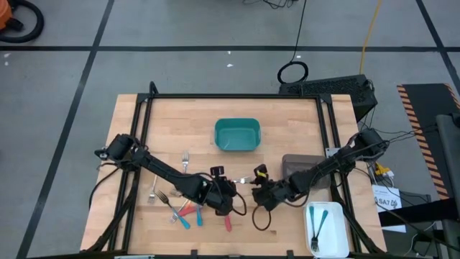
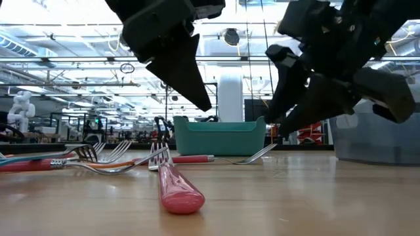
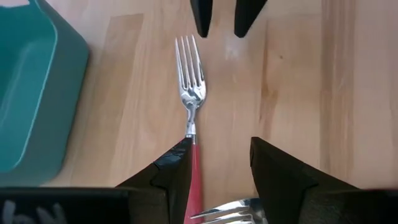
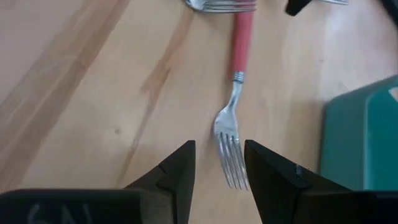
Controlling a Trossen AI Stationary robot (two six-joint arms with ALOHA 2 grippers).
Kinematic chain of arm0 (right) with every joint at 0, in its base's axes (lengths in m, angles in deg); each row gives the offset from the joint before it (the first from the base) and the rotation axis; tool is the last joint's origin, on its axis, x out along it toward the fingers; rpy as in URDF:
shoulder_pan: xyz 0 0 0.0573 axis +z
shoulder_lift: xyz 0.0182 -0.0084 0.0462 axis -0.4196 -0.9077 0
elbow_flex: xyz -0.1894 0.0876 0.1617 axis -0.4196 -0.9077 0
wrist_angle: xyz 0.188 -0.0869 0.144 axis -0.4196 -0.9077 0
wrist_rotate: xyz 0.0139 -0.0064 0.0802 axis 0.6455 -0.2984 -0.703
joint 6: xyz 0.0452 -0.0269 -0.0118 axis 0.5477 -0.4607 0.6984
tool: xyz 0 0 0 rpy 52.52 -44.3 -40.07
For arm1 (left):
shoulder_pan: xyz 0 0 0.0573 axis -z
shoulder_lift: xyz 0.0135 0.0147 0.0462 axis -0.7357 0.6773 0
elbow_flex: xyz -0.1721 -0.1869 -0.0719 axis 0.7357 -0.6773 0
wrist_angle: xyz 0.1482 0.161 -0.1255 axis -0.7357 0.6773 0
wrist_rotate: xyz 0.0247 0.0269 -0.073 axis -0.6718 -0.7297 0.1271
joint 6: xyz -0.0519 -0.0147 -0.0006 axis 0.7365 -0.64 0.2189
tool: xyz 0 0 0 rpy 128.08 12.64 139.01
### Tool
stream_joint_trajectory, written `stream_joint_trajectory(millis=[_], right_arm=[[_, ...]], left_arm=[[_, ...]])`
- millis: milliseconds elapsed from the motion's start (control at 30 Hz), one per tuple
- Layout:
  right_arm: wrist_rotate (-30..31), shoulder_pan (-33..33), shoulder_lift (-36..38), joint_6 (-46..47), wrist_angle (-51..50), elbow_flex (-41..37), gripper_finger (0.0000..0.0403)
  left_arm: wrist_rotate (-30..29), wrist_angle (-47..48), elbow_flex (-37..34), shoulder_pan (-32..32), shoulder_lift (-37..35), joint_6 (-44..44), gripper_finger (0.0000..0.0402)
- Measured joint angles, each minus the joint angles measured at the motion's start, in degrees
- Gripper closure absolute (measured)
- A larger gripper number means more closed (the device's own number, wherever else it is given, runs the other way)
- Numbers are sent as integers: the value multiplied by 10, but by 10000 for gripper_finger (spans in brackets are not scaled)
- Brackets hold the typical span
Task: Sort silverware by color (type)
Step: Put the pink fork into the black bin
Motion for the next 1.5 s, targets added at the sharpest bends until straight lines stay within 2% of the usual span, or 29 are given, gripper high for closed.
stream_joint_trajectory(millis=[233, 567, 833, 1000, 1133, 1333, 1500], right_arm=[[-5, -8, 0, -21, -1, -19, 267], [-4, -20, 0, -53, -1, -20, 204], [-11, -47, -7, -106, 4, -20, 196], [-22, -50, -36, -159, 19, -20, 214], [-3, -49, -68, -204, 55, -19, 241], [39, -49, -83, -219, 84, -18, 295], [40, -51, -83, -231, 81, -19, 346]], left_arm=[[0, 1, 0, 6, 0, 23, 241], [0, -11, 0, 9, 0, 29, 241], [0, -38, 0, 9, 0, 14, 241], [0, -39, 0, 9, 0, 10, 241], [0, -41, 0, 9, 0, 9, 241], [1, -40, 0, 9, 0, 6, 241], [1, -40, 0, 9, 0, 3, 241]])
